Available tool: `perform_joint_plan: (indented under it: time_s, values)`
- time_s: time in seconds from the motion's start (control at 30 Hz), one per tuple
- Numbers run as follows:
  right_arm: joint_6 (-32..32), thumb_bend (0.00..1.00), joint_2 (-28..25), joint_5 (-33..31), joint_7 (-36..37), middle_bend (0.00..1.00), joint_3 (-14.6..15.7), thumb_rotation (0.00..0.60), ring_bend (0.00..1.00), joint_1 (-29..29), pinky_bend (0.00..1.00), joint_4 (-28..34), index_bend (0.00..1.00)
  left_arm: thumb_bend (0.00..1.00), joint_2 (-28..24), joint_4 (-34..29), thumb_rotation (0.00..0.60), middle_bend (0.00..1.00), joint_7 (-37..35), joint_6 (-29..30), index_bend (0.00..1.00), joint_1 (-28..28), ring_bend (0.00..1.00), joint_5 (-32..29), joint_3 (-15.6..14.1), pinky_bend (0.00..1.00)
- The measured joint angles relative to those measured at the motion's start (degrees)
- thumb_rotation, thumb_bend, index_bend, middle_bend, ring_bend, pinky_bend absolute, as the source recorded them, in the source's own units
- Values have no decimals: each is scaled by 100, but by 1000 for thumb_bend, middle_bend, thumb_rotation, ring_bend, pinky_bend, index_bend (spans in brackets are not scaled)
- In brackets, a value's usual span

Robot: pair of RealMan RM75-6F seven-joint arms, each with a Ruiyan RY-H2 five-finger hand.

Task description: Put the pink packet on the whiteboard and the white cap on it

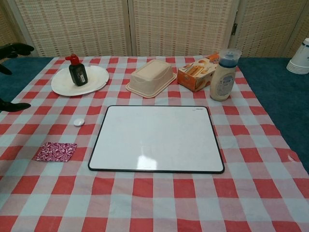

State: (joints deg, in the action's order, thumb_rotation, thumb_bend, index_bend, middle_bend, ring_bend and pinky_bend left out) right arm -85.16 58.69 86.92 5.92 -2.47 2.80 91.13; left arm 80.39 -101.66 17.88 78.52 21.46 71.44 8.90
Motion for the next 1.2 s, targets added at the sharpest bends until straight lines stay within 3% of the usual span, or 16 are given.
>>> perform_joint_plan:
  time_s: [0.73,0.83,0.9,0.93,1.0,1.03,1.1,1.2]
  values:
    - [56,53,43,75,-111,0,42,600,0,26,10,49,66,193,-176,-110,600,61,-103,19,0,-107,22,199,-62,220]
    - [66,52,43,80,-82,0,43,600,0,30,10,41,66,203,-224,-121,600,108,-77,29,0,-119,179,216,-60,370]
    - [115,53,39,62,-83,0,45,600,0,44,10,34,66,219,-248,-132,600,237,-113,-1,0,-113,438,221,-51,601]
    - [135,53,36,53,-82,0,45,600,0,51,11,33,66,227,-263,-144,600,353,-164,-23,0,-110,589,222,-47,720]
    - [141,53,30,58,-71,0,49,600,0,58,13,34,66,236,-351,-205,600,686,-336,-144,16,-92,869,193,-44,920]
    - [137,53,28,66,-63,0,50,600,0,58,14,33,66,237,-416,-250,600,792,-402,-237,36,-77,928,162,-48,957]
    - [142,53,28,66,-54,0,50,600,0,63,15,26,66,237,-636,-390,600,910,-476,-547,76,-22,989,59,-72,995]
    - [187,53,29,52,-65,0,54,600,0,77,17,25,66,238,-1078,-574,600,950,-359,-1070,93,95,1000,-70,-146,1000]
